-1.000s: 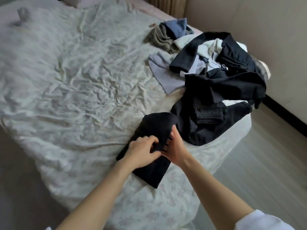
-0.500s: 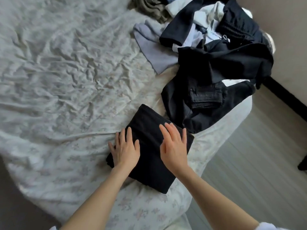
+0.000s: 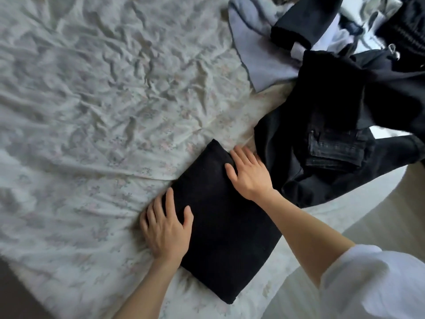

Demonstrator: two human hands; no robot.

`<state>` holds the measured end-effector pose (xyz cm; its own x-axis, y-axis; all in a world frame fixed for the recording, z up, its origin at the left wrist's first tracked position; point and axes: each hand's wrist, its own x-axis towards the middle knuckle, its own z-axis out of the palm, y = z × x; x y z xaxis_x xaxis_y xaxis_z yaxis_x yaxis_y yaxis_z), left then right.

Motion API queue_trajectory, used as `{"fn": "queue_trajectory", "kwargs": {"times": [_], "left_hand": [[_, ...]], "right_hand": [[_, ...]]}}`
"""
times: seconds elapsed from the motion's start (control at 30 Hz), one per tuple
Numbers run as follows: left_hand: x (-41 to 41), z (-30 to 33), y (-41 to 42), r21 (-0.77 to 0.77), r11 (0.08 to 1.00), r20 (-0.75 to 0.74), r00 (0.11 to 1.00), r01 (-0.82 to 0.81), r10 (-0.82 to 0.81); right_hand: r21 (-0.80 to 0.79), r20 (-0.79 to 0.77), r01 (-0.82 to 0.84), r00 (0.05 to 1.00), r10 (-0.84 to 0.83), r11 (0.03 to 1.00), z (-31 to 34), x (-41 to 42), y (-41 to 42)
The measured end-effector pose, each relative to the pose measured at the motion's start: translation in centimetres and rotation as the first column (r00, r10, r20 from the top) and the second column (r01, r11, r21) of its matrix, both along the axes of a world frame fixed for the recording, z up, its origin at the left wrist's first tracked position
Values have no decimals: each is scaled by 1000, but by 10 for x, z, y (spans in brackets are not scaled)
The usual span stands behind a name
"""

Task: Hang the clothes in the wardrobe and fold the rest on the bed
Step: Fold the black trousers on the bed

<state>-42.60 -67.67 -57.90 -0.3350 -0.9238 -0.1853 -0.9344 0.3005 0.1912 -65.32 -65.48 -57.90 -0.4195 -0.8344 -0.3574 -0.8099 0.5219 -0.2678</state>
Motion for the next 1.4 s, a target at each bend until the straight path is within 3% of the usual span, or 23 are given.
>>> {"fn": "queue_trajectory", "kwargs": {"times": [0.1,0.17,0.3,0.4,0.47,0.57,0.67,0.87,0.97,1.1,1.17,1.4], "left_hand": [[7,10,-1,115,980,-74,983,-161,170],[17,13,-4,293,923,-183,934,-247,308],[43,26,-10,725,605,-301,639,-329,708],[53,30,-8,890,386,-258,432,-241,864],[51,34,3,928,334,-258,357,-168,898],[30,45,30,825,497,-392,360,-270,847],[4,63,50,685,592,-439,407,-426,801],[-6,106,38,315,754,-626,471,-576,621],[27,112,11,99,809,-626,596,-579,503],[69,80,12,107,919,-427,817,-379,387],[80,55,28,93,956,-365,884,-277,292],[80,33,36,10,941,-434,846,-338,309]], "right_hand": [[-64,174,3,985,9,998,11,-3,8],[-72,312,45,950,-20,996,20,-4,16],[76,473,38,878,-70,996,33,-11,28],[136,481,-6,875,-61,991,37,-13,33],[111,410,24,909,-68,993,39,-3,35],[10,190,66,980,-66,998,46,24,41],[-104,62,50,997,-44,993,60,45,43],[-382,81,2,996,31,924,98,80,30],[-421,124,0,991,58,907,103,107,22],[-169,114,-160,977,180,973,72,141,23],[-160,37,-241,968,250,957,57,148,23],[-352,82,-187,970,229,917,40,138,23]]}}
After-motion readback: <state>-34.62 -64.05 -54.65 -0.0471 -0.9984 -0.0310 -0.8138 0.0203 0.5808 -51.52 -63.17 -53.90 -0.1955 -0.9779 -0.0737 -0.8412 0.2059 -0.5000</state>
